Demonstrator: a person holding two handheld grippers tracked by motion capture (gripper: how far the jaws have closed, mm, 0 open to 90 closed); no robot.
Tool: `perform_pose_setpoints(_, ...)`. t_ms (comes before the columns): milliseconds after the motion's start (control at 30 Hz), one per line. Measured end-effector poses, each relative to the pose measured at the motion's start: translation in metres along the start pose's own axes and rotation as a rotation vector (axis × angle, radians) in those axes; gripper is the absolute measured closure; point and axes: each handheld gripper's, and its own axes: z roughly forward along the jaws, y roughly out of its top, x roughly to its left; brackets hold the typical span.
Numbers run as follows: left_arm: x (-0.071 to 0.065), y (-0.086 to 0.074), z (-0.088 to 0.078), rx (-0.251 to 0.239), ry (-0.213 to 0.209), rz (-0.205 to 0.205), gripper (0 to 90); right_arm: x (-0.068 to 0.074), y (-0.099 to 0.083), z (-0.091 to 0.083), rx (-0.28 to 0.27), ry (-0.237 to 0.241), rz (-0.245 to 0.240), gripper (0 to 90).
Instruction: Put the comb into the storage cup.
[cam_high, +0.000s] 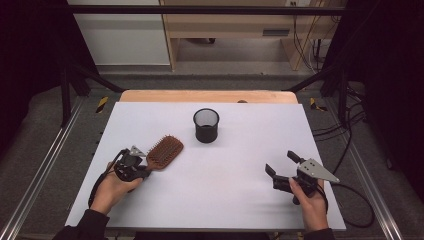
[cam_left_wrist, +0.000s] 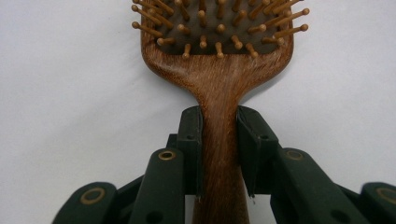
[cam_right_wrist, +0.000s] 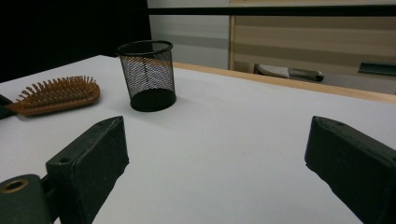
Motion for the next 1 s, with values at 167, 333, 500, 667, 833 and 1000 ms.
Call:
perform_pose_setpoints(167, 0.001, -0.004, -0.001, -0.033, -0.005, -0.007, 72.6, 0.0, 0.0, 0.0, -0.002, -0.001, 0.004, 6.0)
perform_pose_setpoints(333, 0.0, -0.003, -0.002, -0.025, -0.005, 0.008, 72.7, 0.0, 0.0, 0.0, -0.002, -0.001, 0.004, 6.0)
perform_pose_setpoints(500, 0.001, -0.004, -0.005, -0.002, -0.031, 0.018, 72.6, 0.0, 0.0, 0.0, -0.002, -0.001, 0.003, 6.0)
perform_pose_setpoints(667, 0.002, -0.009, -0.008, 0.014, -0.039, 0.026, 72.7, -0.001, 0.0, 0.0, -0.002, -0.003, 0.005, 6.0)
perform_pose_setpoints(833, 0.0, -0.013, -0.012, 0.025, -0.051, 0.044, 72.7, 0.0, 0.0, 0.0, -0.001, -0.002, 0.002, 6.0)
perform_pose_setpoints(1000, -0.001, -0.012, -0.012, 0.047, -0.056, 0.063, 72.6, 0.0, 0.0, 0.0, 0.001, -0.004, 0.005, 6.0)
